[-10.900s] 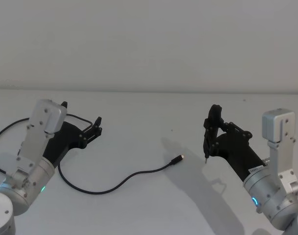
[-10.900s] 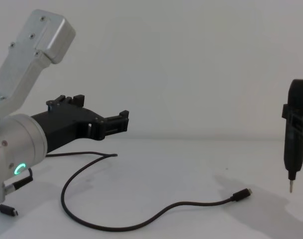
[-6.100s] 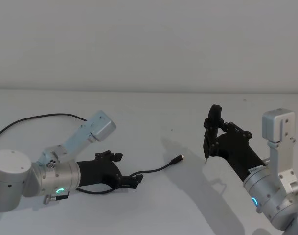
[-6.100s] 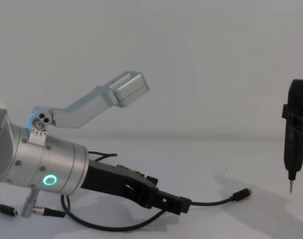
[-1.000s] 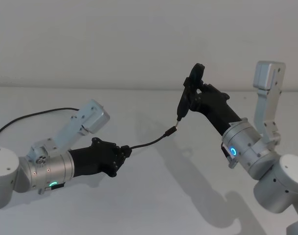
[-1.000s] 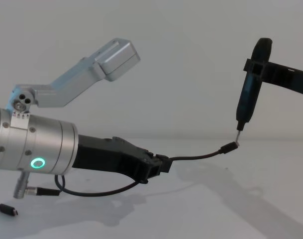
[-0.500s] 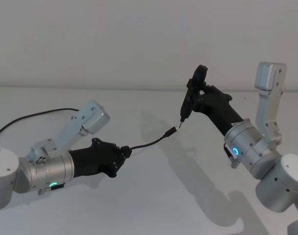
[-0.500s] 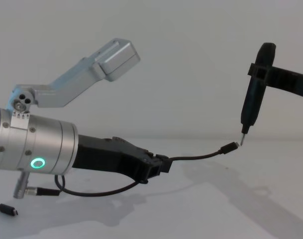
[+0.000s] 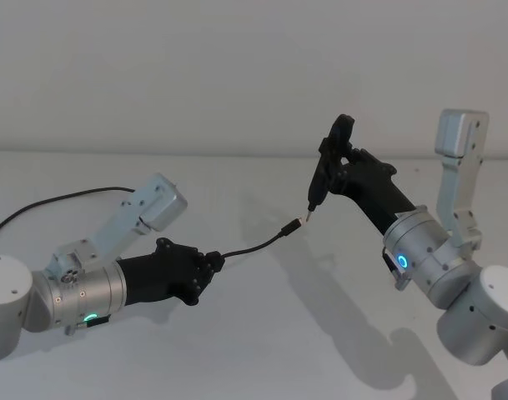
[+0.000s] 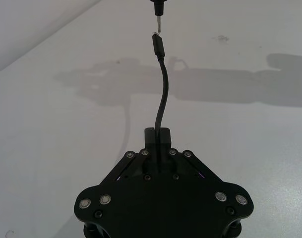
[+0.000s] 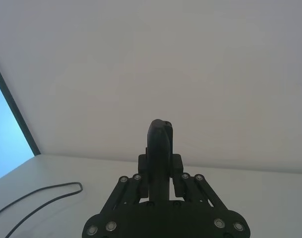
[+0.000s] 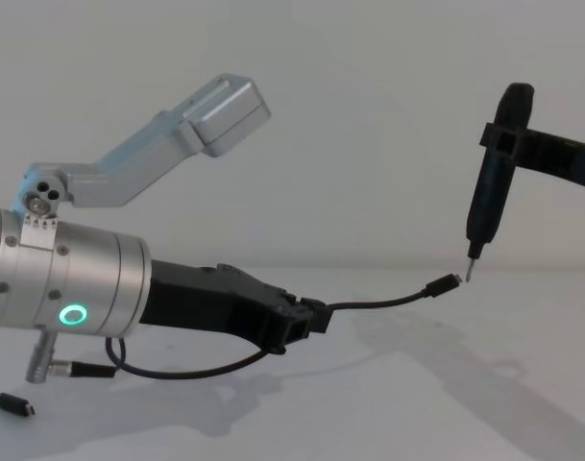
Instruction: Pick up the data cable with the one hand.
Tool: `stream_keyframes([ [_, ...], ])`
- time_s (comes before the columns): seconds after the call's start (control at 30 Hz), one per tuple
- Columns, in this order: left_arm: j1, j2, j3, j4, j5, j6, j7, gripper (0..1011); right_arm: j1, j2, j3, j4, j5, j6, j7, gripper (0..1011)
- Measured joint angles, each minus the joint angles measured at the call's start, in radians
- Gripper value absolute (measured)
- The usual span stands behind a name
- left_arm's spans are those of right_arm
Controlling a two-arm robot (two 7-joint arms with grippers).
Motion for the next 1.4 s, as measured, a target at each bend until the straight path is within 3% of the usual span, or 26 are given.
stream_keyframes([
  [1.4,0.000,0.000,0.000,0.000,0.000,0.000,0.000,41,-0.016,-0.005,-0.014,-0.026,0.003,0.006,-0.007,275],
])
